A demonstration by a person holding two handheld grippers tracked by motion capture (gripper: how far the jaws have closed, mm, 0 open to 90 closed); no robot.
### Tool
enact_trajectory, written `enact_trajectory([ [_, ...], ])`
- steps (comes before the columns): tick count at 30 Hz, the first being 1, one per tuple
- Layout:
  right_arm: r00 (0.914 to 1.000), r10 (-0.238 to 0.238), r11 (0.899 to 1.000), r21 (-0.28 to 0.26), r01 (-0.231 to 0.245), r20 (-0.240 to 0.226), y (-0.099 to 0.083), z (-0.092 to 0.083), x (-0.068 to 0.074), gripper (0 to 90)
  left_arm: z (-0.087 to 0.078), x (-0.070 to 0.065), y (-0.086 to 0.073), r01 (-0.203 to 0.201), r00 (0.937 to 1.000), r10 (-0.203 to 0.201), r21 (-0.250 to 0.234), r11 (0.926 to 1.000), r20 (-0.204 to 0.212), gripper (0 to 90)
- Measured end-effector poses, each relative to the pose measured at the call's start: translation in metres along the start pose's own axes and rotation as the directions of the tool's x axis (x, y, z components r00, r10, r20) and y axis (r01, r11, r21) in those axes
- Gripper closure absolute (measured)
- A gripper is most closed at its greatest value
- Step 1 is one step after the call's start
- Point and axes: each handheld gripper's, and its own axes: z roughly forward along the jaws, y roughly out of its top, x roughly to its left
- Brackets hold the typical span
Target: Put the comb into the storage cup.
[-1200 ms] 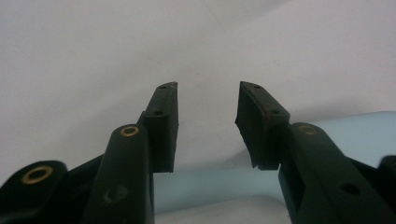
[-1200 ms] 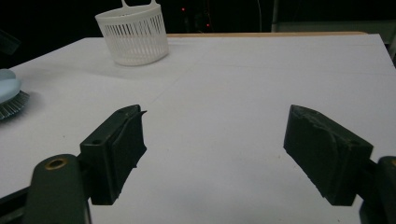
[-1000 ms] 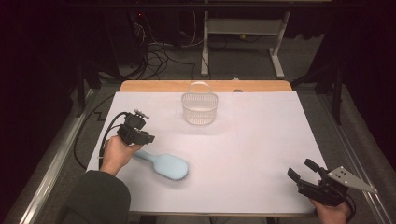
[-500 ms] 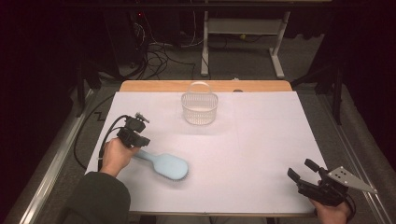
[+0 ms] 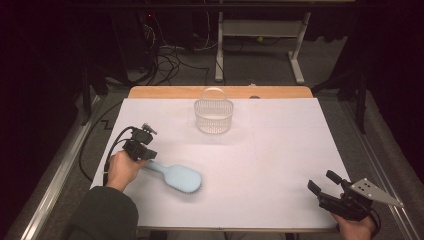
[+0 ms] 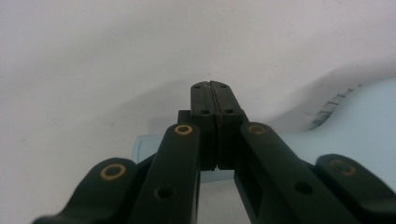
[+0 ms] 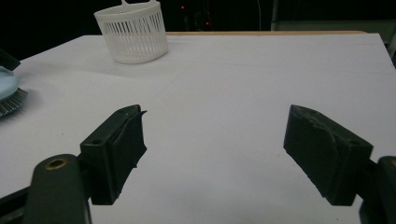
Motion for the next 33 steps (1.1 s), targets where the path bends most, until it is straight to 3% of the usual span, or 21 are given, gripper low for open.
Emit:
enact_trajectory([
  [16,1.0000,-0.001,1.000,0.002,0.001,0.000,0.000,0.000,0.000,21.0,0.002,0.003,-0.011,0.020,0.9998,-0.020,-0.001,0.9998,0.010,87.8],
  [23,1.0000,-0.002,1.000,0.002,0.002,-0.001,0.000,0.000,0.000,21.0,0.005,0.000,-0.015,-0.001,0.9998,0.001,0.018,0.9998,-0.017,87.8],
  [33,1.0000,-0.001,1.000,0.000,0.001,-0.002,0.000,0.000,0.000,21.1,0.006,-0.005,-0.027,-0.003,0.9999,0.003,0.017,0.9999,-0.011,87.8],
])
